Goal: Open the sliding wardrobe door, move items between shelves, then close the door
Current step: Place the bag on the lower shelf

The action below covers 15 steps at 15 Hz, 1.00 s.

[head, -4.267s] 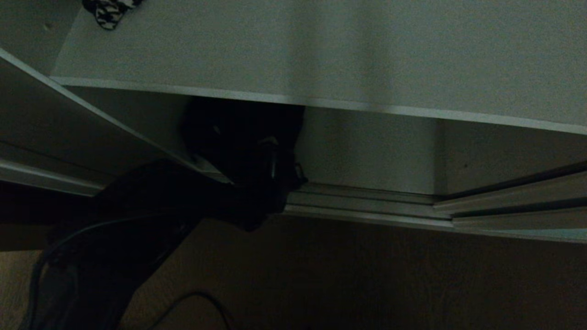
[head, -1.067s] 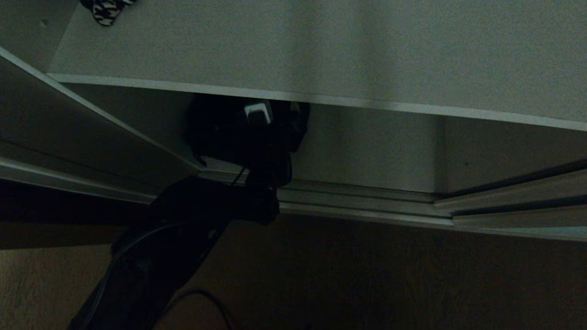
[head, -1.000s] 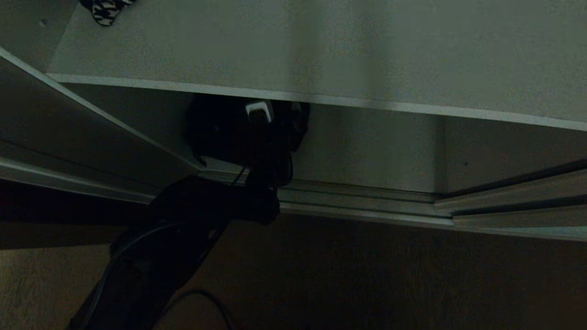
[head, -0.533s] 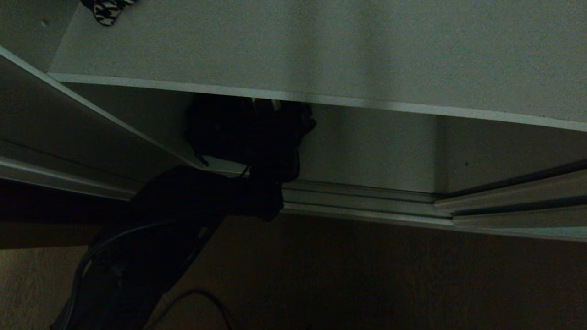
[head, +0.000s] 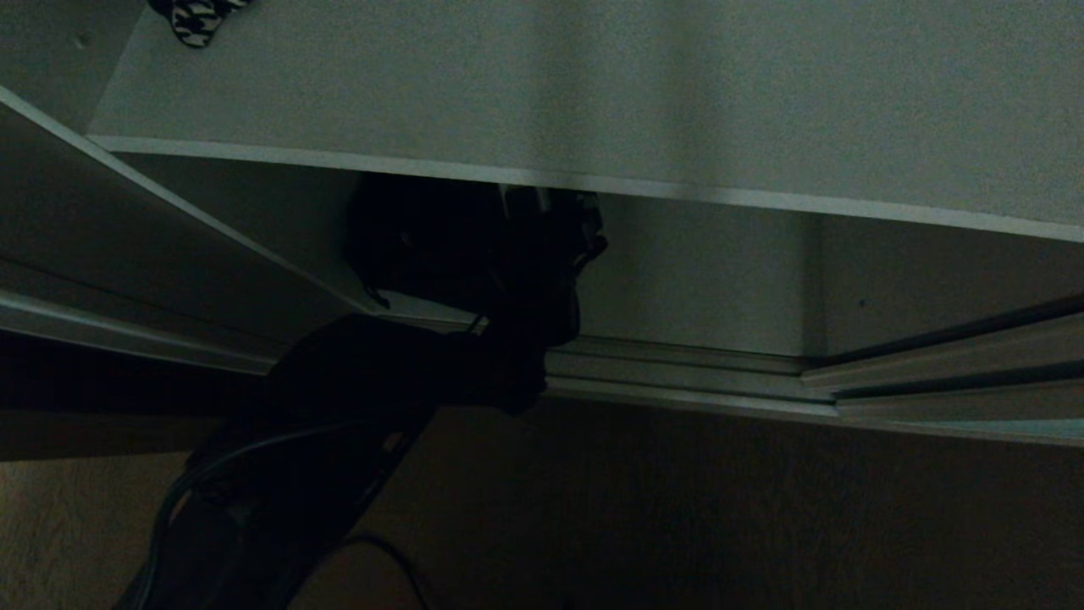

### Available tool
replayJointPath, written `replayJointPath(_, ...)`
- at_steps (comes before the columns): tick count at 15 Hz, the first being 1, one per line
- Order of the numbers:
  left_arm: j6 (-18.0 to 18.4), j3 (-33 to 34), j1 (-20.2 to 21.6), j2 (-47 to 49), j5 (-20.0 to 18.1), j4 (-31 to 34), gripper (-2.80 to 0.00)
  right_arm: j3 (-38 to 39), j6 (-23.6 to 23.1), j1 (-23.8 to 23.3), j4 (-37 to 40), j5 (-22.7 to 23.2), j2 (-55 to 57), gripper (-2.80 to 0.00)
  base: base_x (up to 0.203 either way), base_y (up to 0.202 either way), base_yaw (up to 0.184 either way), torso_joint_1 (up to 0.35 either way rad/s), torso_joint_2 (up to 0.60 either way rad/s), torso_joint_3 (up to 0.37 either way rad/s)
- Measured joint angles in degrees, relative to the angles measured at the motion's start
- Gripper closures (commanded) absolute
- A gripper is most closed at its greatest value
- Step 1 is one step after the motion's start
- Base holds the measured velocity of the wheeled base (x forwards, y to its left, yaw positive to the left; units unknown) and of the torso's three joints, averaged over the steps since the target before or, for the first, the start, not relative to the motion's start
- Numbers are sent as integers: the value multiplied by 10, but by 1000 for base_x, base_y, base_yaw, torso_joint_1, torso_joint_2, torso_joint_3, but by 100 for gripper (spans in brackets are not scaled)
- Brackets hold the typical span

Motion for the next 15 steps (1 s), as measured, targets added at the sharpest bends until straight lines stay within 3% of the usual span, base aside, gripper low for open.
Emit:
replayJointPath(7,-4,-1,-19,13,27,2,-280,0,0,0,0,0,0,0,0,0,0,0,0,0)
replayJointPath(15,-28,6,-64,14,21,51,-280,0,0,0,0,0,0,0,0,0,0,0,0,0)
